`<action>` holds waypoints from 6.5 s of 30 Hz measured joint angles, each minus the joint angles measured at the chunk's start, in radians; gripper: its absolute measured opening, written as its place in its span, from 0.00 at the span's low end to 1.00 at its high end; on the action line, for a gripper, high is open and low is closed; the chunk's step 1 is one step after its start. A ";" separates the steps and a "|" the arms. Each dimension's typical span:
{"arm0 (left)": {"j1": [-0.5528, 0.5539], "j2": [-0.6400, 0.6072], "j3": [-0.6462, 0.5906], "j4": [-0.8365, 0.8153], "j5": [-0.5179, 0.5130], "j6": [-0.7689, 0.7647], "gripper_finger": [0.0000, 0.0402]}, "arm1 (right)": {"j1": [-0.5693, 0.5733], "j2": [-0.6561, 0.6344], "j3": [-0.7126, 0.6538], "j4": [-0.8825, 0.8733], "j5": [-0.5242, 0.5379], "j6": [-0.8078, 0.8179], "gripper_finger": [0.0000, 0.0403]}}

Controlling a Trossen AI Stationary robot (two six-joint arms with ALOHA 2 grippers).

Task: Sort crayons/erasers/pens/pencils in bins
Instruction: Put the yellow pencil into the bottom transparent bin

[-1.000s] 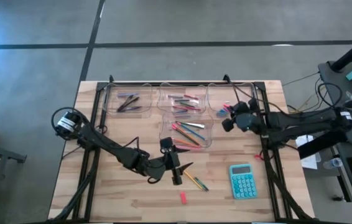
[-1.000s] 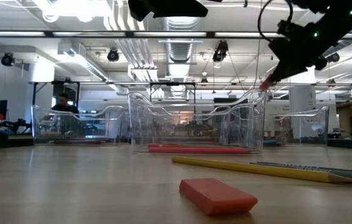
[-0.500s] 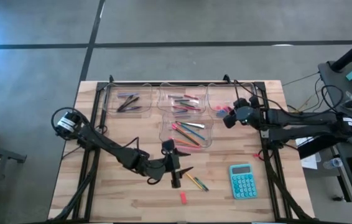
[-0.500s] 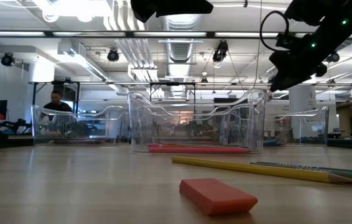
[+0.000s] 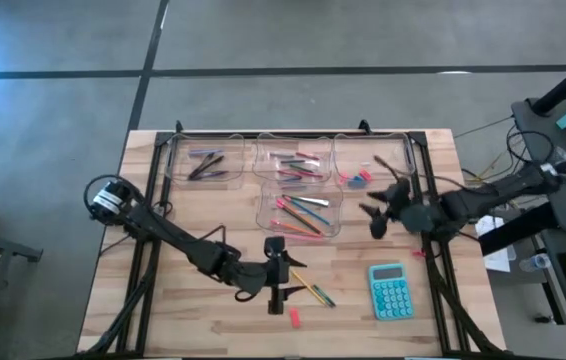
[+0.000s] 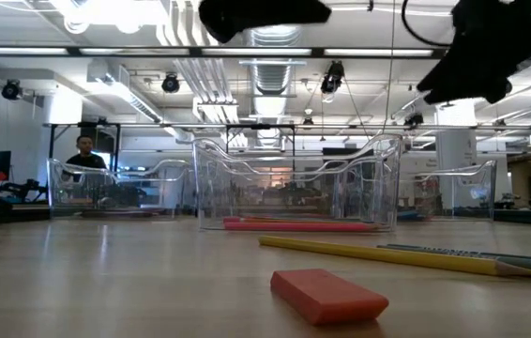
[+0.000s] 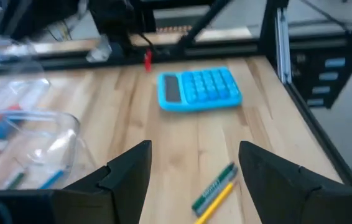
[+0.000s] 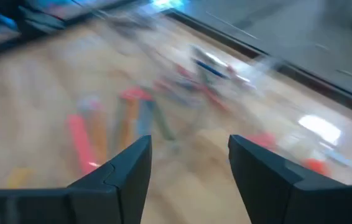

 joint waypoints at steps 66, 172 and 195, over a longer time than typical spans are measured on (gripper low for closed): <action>0.041 0.289 0.053 -0.440 0.546 -0.042 0.01 | 0.607 0.293 -0.096 0.522 0.476 -0.123 0.50; 0.000 0.325 0.092 -0.562 0.425 -0.139 0.17 | 0.607 0.294 -0.115 0.525 0.476 -0.097 0.50; -0.006 0.223 0.096 -0.539 0.348 -0.128 0.00 | 0.607 0.294 -0.115 0.524 0.476 -0.099 0.50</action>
